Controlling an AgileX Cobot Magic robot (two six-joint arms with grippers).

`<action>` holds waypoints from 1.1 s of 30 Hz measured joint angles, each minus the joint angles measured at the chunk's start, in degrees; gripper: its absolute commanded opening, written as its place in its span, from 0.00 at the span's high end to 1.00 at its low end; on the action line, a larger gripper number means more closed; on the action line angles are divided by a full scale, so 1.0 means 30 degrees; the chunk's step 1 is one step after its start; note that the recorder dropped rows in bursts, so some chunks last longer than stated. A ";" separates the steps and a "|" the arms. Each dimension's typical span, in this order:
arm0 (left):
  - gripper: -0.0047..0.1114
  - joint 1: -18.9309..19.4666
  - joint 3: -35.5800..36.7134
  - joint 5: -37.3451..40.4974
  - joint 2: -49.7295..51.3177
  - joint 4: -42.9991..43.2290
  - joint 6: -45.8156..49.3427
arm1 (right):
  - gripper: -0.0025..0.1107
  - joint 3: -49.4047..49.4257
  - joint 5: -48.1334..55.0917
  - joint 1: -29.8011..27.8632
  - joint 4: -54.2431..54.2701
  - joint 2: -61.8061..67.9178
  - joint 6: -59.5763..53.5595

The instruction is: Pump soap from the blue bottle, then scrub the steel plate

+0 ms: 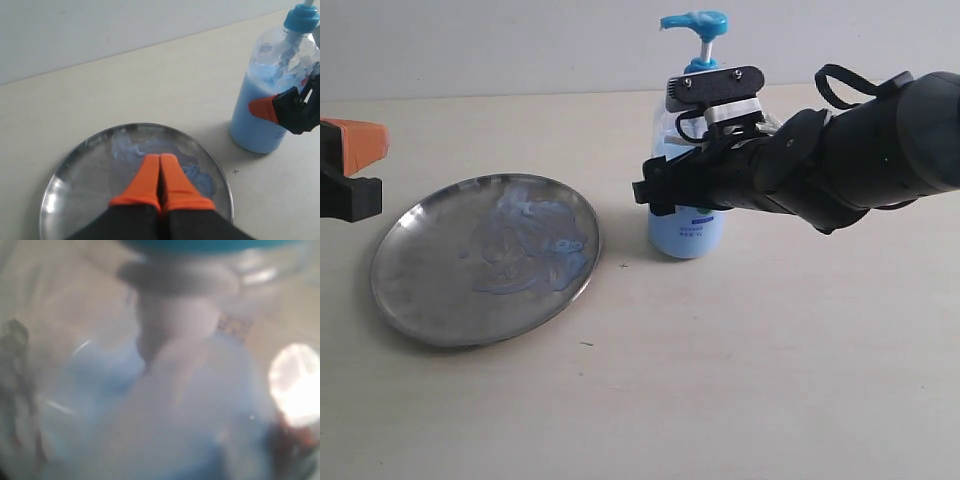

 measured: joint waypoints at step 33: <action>0.96 0.0000 0.0000 -0.0142 0.0000 -0.0071 0.0000 | 0.60 0.0000 0.0326 0.0000 -0.0479 0.0000 -0.1257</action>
